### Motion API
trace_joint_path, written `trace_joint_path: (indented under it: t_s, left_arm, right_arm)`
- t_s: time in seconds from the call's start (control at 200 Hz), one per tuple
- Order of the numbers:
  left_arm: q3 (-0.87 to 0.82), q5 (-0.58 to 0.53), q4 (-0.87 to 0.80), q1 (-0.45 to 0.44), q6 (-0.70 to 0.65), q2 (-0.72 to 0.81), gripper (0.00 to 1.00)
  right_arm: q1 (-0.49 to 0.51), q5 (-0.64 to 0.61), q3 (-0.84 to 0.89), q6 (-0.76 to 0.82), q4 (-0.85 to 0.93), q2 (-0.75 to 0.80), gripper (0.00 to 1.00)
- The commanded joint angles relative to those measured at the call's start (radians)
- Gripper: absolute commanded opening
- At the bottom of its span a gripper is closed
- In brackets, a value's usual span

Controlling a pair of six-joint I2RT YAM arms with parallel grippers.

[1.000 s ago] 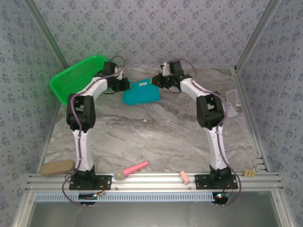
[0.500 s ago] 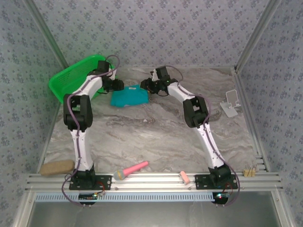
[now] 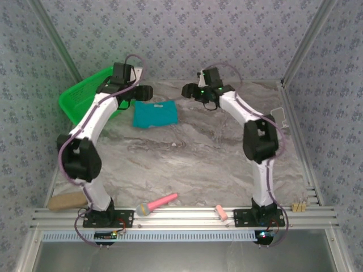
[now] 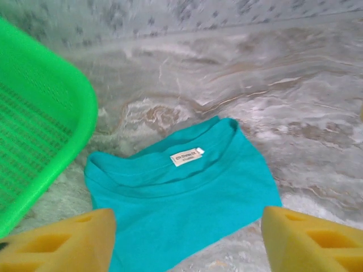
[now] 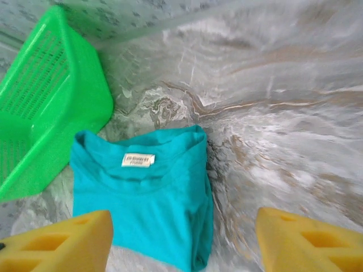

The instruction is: Fold the inside-out t-shirt

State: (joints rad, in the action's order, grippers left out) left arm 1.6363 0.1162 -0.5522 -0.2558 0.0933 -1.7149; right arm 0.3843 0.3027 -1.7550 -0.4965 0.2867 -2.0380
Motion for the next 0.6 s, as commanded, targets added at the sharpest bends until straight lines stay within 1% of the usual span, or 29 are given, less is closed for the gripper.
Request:
trace_joint_path:
  t_s: [0.0, 0.12, 0.2, 0.255, 0.33, 0.385, 0.455, 0.51, 0.595]
  left_arm:
    - [-0.143, -0.092, 0.056, 0.007, 0.027, 0.146, 0.99]
    - [-0.371, -0.217, 0.189, 0.007, 0.048, 0.330, 0.99]
    - [-0.536, -0.298, 0.287, 0.007, 0.051, 0.432, 1.00]
    - [-0.655, -0.339, 0.352, 0.009, 0.038, 0.498, 1.00]
    - [-0.811, -0.398, 0.446, 0.011, 0.007, 0.563, 1.00]
    - [-0.937, -0.378, 0.564, 0.022, -0.060, 0.593, 1.00]
    - [-1.069, -0.336, 0.744, 0.060, -0.087, 0.601, 1.00]
    - [-1.125, -0.286, 0.806, 0.098, -0.089, 0.587, 1.00]
    - [-1.167, -0.255, 0.866, 0.141, -0.080, 0.529, 1.00]
  right_arm:
    - [0.004, -0.188, 0.202, 0.155, -0.063, 0.246, 1.00]
    - [0.003, -0.367, 0.478, 0.264, -0.158, 0.524, 1.00]
    - [-0.008, -0.489, 0.666, 0.300, -0.191, 0.698, 1.00]
    - [-0.033, -0.543, 0.774, 0.323, -0.215, 0.809, 1.00]
    - [-0.087, -0.575, 0.921, 0.351, -0.252, 0.949, 1.00]
    - [-0.143, -0.596, 1.034, 0.361, -0.279, 1.038, 1.00]
    - [-0.229, -0.581, 1.172, 0.370, -0.330, 1.128, 1.00]
    - [-0.290, -0.548, 1.277, 0.397, -0.398, 1.176, 1.00]
    - [-0.357, -0.473, 1.413, 0.466, -0.532, 1.197, 1.00]
